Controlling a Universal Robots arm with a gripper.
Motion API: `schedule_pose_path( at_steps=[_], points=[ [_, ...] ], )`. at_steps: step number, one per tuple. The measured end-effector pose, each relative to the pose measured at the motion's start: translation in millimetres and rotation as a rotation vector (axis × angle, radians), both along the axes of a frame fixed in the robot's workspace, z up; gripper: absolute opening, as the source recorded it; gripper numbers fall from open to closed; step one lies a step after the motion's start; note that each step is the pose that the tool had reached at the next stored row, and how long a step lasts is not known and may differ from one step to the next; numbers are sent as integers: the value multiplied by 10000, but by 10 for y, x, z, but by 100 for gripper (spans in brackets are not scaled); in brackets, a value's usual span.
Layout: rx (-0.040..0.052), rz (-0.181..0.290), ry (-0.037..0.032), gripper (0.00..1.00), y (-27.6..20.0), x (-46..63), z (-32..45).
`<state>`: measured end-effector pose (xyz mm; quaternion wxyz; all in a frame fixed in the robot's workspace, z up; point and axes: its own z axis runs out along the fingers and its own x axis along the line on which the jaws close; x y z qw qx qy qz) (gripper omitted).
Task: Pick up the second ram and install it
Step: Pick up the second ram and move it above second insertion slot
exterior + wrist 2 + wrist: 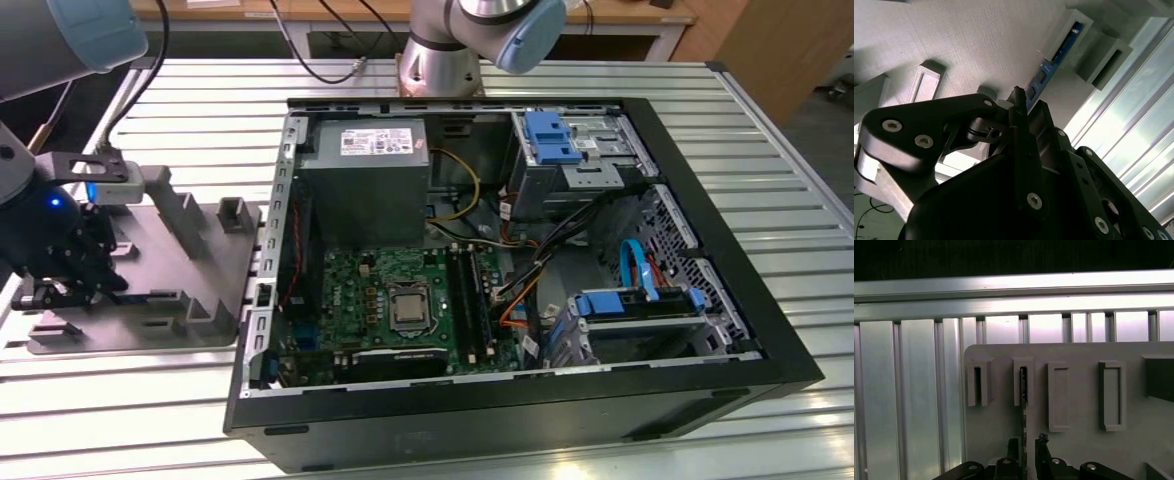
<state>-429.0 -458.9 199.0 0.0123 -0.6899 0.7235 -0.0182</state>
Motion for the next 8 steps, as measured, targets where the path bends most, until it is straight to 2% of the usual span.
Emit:
schedule_pose_path(
  at_steps=[8],
  points=[
    [1,1,-1,27,-1,2,12]
  ],
)
